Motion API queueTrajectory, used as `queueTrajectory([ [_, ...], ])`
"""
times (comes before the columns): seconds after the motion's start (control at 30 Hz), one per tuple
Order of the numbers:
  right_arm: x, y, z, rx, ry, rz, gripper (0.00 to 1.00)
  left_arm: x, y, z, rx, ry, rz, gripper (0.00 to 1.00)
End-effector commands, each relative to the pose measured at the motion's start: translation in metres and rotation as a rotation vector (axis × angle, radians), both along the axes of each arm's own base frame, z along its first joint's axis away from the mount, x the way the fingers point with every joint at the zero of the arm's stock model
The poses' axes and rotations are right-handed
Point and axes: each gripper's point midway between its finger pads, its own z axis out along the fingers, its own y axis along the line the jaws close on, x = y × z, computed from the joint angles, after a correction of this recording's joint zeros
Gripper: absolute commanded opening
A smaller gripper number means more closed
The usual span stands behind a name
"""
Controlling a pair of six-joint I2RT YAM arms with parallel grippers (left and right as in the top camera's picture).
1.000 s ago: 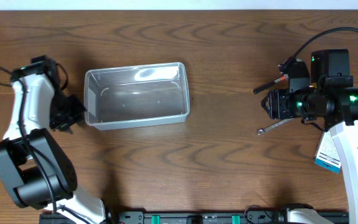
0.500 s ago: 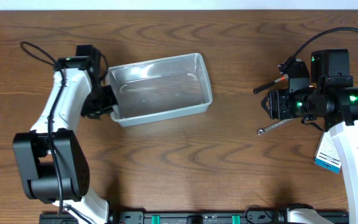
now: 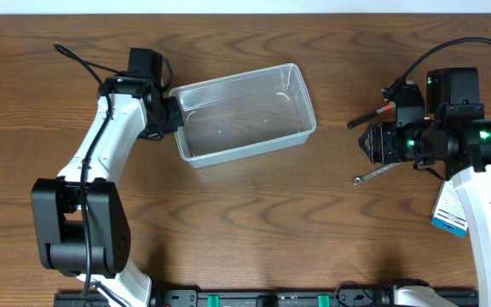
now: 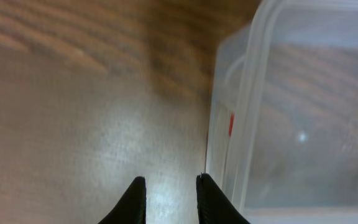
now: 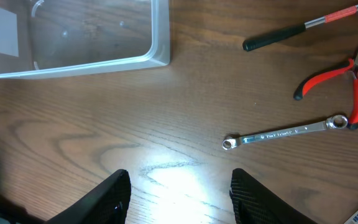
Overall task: Pack container
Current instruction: 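Push the container's left edge with the left gripper to align it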
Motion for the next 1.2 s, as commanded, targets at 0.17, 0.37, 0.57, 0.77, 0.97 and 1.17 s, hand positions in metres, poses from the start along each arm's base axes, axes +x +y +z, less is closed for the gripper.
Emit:
queueTrajectory([
  [0.17,0.003,-0.006,0.007,-0.035,-0.031,-0.001,0.55,0.013,0.005,0.012,0.038,-0.06,-0.004,0.21],
  [0.37,0.005,-0.01,0.007,-0.054,-0.039,-0.009,0.55,0.023,-0.03,0.06,0.07,-0.199,-0.18,0.2],
  [0.57,0.005,-0.01,0.007,-0.053,-0.04,-0.01,0.55,0.014,-0.072,0.096,0.099,-0.295,-0.311,0.2],
  [0.77,0.004,-0.01,0.006,-0.054,-0.034,-0.009,0.55,-0.003,-0.107,0.086,0.084,-0.254,-0.408,0.2],
  [0.97,0.001,-0.01,0.005,-0.054,-0.018,-0.009,0.55,-0.03,-0.112,0.059,0.083,-0.125,-0.449,0.21],
  [1.17,-0.002,-0.01,0.004,-0.055,-0.007,-0.009,0.55,-0.042,-0.102,0.023,0.1,-0.009,-0.442,0.21],
])
